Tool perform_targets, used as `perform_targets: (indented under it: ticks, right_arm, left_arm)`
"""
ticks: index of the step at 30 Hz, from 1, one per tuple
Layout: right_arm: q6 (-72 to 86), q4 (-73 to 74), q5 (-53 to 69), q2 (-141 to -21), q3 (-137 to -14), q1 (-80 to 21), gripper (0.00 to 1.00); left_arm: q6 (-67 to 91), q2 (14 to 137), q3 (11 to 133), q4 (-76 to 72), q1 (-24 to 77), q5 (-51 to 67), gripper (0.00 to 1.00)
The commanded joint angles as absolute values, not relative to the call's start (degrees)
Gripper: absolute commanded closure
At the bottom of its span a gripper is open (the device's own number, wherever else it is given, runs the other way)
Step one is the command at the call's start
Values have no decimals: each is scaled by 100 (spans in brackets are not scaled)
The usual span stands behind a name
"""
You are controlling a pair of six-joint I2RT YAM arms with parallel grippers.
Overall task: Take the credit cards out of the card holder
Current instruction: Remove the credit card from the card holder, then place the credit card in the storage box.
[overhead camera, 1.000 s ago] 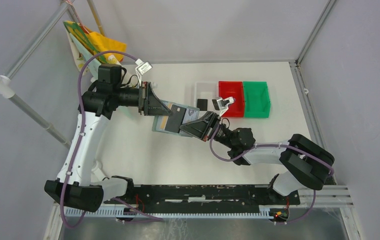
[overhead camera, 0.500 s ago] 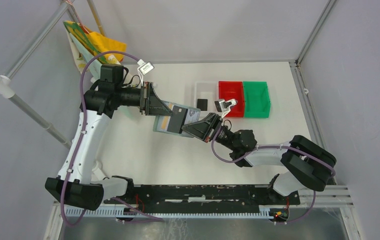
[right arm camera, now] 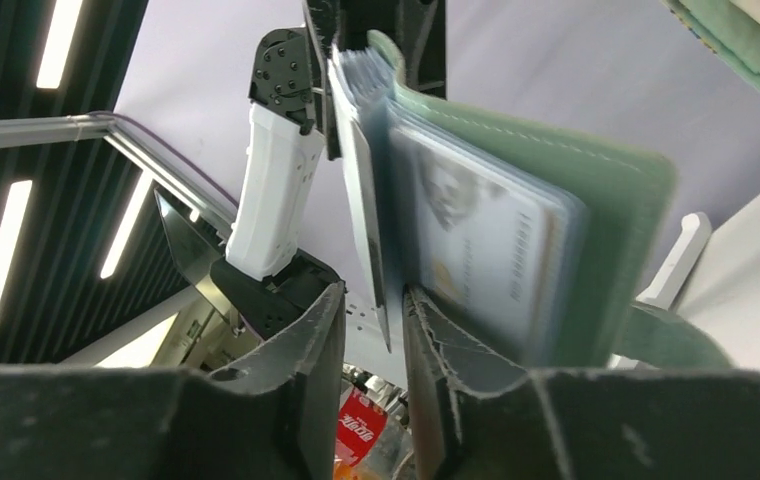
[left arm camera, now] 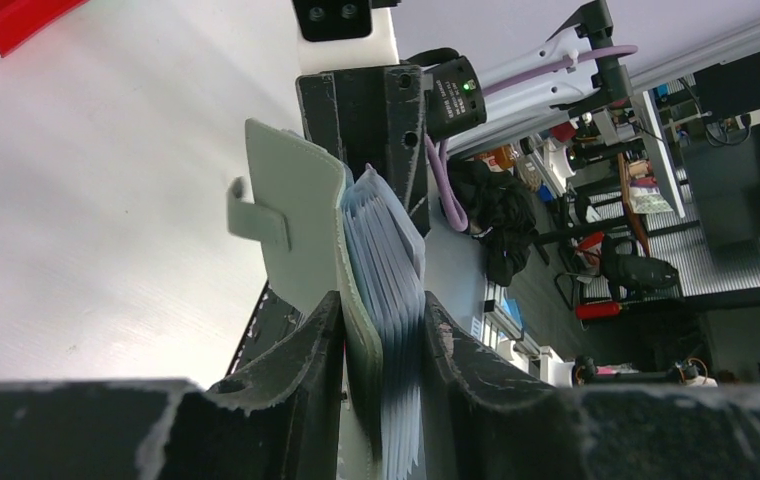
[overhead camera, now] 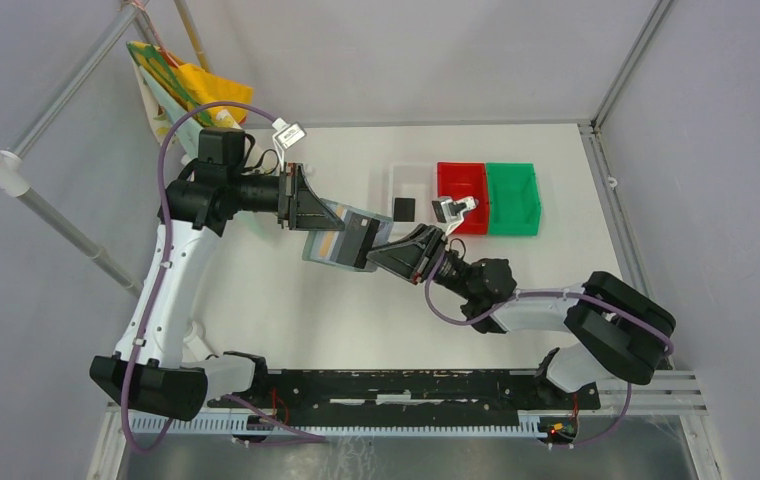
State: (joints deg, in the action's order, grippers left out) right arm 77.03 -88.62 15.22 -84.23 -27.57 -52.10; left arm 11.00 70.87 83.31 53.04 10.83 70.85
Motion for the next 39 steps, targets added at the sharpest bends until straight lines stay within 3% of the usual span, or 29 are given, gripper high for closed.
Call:
perform_targets:
  ticks: [1,3,7,11,14,23,29,31,34,39]
  right_arm:
    - [7694,-9114,1735,-8539,-3230,-5181,62]
    - [7741,-9170,1723,-8596,-3293,-5180,57]
    - [7842,-9292,1714,-8730,-3461,-5185,57]
    - [7976,-9470,1706,-8841,-3564,-5182,71]
    - [7997,-9546,1664,-8767,-3428,-5175,89]
    - [7910,-9624,1598,-8255,-2569,-4977,100]
    - [7943,-9481,1898,-7654,-2056,-4393,100]
    - [7863,-8820,2175,-7155,-1803,-3868,100]
    - [6936,-6508,2734,-6357,-2062,-3000,100]
    - [4638,-2487,2914,-6429,-3736,-2267,100]
  left_arm:
    - [1038,6936,8621,5256,1099,7684,84]
    - [1040,6923,8620,5264,1094,7688,84]
    - [1069,6906,8633,5274,1090,7699,85]
    - [1097,6897,8639,5266,1086,7730,85]
    - [1099,6896,8655,5260,1084,7752,85]
    - [1107,6962,8764,5273,1035,7778,87]
    - [1082,6957,8798,5269,997,7761,88]
    - [982,6938,8798,5302,985,7713,88]
    - [793,6927,8809,5334,985,7566,90]
    - [588,6902,8804,5361,978,7088,91]
